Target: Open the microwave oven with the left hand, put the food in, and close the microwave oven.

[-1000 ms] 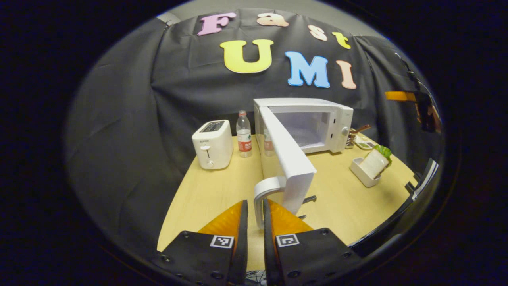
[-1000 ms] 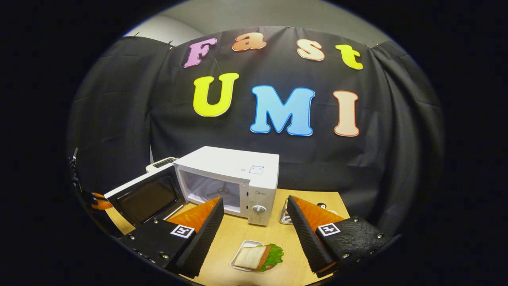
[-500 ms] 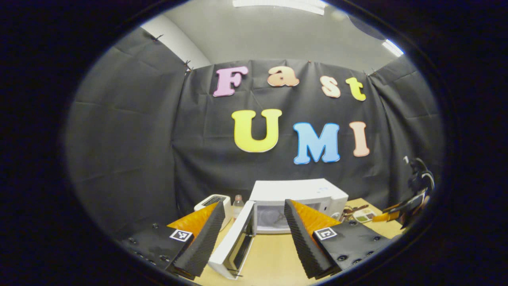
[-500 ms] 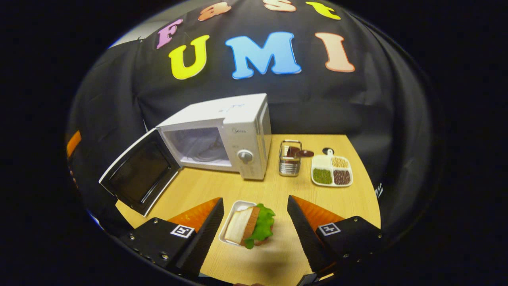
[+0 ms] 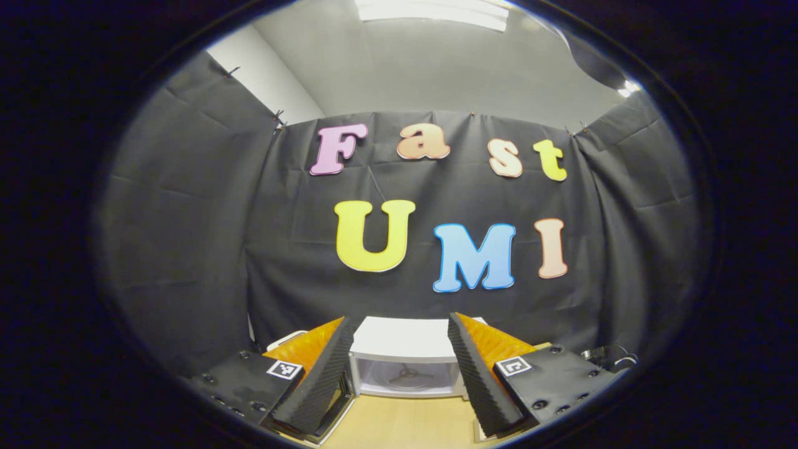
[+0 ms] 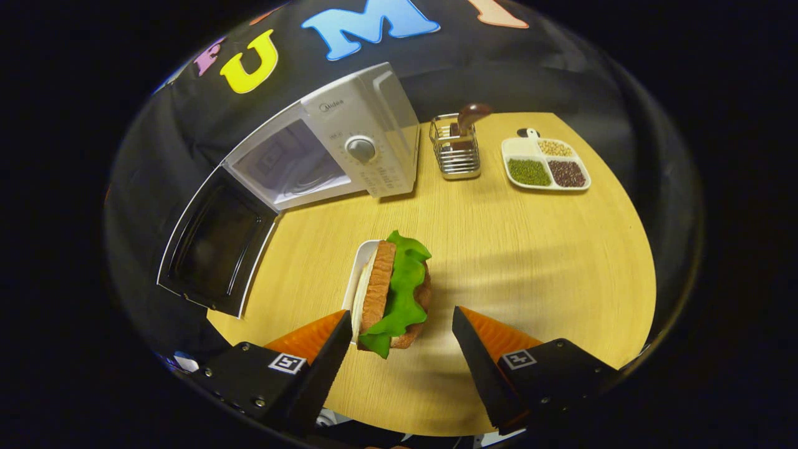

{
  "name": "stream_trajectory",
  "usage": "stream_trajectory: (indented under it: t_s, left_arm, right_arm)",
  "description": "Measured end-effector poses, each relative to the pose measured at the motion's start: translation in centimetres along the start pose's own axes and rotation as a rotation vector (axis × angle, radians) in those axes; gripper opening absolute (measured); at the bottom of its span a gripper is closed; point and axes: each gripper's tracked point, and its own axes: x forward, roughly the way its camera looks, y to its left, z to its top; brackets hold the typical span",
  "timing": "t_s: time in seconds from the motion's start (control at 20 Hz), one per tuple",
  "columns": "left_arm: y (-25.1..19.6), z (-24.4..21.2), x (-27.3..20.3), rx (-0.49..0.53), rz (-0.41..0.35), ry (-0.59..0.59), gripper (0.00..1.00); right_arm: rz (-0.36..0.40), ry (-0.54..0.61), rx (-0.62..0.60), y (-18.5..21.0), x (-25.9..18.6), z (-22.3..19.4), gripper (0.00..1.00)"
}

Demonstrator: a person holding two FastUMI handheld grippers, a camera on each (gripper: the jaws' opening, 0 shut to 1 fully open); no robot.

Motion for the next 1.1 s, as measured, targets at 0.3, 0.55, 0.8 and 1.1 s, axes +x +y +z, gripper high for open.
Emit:
stream_trajectory:
  t_s: [0.3,0.55,0.8,1.1]
  left_arm:
    - [-1.3,0.4,-0.2,0.022,0.019,0.008,0.96]
    - [0.0,0.7,-0.1,0.008,-0.011,-0.005,0.97]
    - [2.9,1.9,-0.6,-0.008,-0.057,-0.032,0.97]
    - [7.8,2.4,-1.2,-0.059,-0.115,-0.027,0.96]
  right_arm:
    - [0.096,0.084,0.085,1.7,1.6,-0.8,0.74]
    - [0.074,0.056,0.083,2.4,1.3,0.1,0.20]
    - [0.076,-0.048,0.152,5.3,-0.6,2.1,0.20]
    - [0.276,-0.187,0.421,13.2,-2.5,4.9,0.20]
